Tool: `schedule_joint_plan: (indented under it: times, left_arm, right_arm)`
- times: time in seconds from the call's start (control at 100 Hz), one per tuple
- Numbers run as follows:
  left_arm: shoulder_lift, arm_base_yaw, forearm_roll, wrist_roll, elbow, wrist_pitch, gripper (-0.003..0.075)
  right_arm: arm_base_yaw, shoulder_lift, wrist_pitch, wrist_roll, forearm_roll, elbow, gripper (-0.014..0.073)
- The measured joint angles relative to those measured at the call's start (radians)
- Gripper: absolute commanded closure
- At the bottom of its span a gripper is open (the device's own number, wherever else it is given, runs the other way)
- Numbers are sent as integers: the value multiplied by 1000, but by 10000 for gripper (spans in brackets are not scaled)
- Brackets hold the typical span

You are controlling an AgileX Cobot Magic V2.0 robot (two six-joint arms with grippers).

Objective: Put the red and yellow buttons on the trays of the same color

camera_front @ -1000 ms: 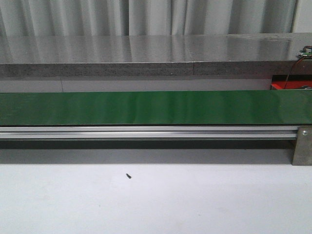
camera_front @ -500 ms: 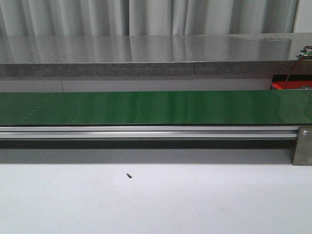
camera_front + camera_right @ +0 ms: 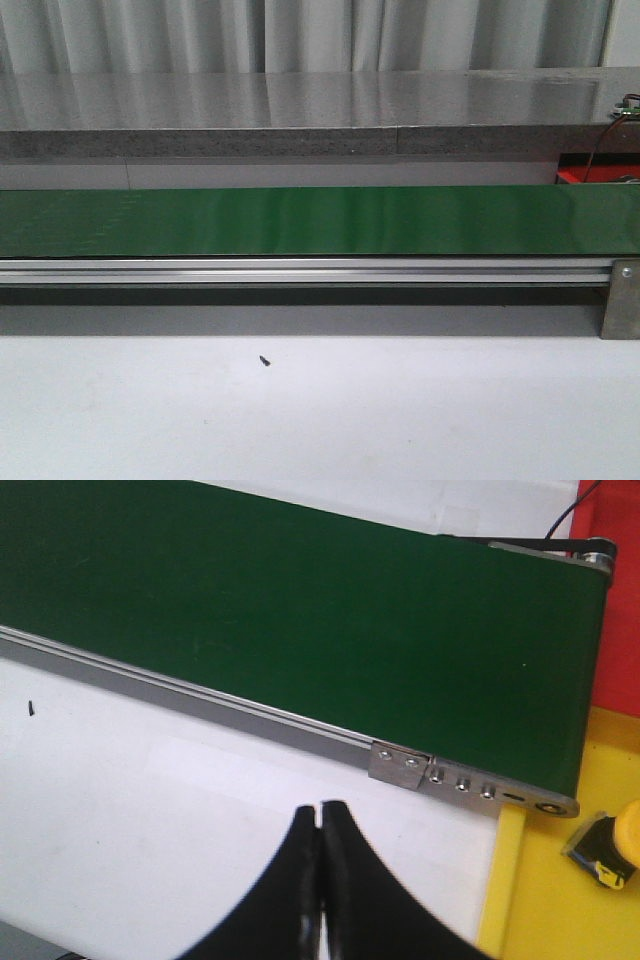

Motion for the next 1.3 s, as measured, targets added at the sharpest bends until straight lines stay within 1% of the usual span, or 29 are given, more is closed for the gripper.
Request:
schedule_joint_plan:
  times: [0.26,0.68,0.77,0.89,1.1,1.17,1.3]
  left_arm:
    - [139,0,21,0,-32,-3,62]
    - [261,0,47,0,-67,-38,62]
    - [269,0,49,0,-73,-44,78]
    - [280,0,49,0,-75,-44,145]
    - [309,0,49,0,-77,-37,317]
    - [313,0,49,0,-77,-35,387]
    - [316,0,47,0,-90,-29,547]
  right_arm:
    - [0,0,0,0,0,0,662]
    - [0,0,0,0,0,0,662]
    - [0,0,0,0,0,0,662]
    - [0,0,0,0,0,0,662]
    - [0,0,0,0,0,0,662]
    - [0,0,0,0,0,0,662]
    - [0,0,0,0,0,0,662]
